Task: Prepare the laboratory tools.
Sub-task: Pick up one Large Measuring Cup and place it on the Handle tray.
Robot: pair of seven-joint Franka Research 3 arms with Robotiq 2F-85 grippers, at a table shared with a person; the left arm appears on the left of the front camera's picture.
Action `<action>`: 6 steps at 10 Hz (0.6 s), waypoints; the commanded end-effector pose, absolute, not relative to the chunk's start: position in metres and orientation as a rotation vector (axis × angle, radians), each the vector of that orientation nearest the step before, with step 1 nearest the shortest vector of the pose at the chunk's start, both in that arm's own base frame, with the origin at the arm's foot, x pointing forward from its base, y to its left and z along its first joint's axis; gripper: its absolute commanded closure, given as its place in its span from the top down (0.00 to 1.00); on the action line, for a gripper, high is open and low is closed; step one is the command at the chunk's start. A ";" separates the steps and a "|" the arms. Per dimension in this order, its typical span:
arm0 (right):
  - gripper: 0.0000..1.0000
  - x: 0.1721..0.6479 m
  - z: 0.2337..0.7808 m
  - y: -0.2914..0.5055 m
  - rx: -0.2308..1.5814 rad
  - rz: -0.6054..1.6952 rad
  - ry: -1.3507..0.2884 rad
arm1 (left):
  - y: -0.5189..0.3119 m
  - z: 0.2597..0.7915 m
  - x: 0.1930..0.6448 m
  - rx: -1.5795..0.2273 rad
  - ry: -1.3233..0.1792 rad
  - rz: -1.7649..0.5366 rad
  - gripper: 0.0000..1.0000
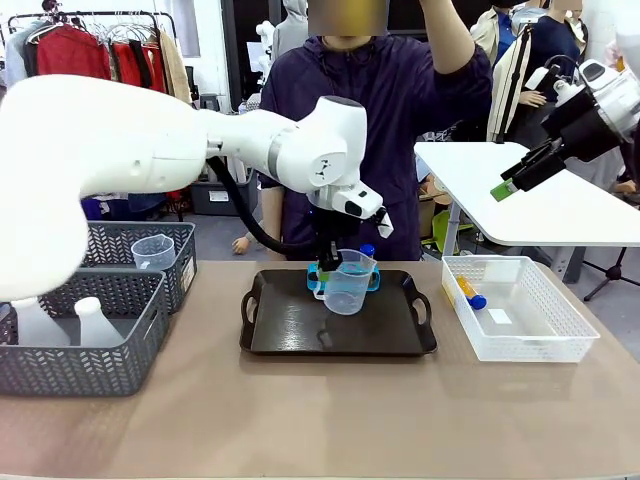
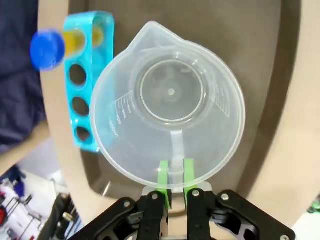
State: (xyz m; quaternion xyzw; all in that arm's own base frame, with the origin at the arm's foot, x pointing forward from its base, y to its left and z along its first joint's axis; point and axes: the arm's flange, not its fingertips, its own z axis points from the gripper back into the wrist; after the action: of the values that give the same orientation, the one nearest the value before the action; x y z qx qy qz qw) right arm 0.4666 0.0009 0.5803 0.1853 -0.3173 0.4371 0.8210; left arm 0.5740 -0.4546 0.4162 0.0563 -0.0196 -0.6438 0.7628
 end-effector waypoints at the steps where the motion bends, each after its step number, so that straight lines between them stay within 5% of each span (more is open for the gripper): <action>1: 1.00 0.467 0.581 0.001 0.409 0.933 -0.686 | -0.473 0.418 0.588 0.088 -0.055 -1.467 0.00; 5: 1.00 0.467 0.581 0.001 0.409 0.933 -0.686 | -0.486 0.406 0.593 0.023 -0.060 -1.508 0.05; 6: 1.00 0.467 0.581 0.001 0.409 0.933 -0.686 | -0.485 0.408 0.591 0.019 -0.061 -1.509 0.24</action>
State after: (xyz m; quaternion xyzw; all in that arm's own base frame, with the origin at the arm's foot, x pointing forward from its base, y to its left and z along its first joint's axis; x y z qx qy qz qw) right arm 0.4666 0.0009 0.5802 0.1853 -0.3172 0.4371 0.8210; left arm 0.5847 -0.4820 0.3998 0.0254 -0.0315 -0.6776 0.7343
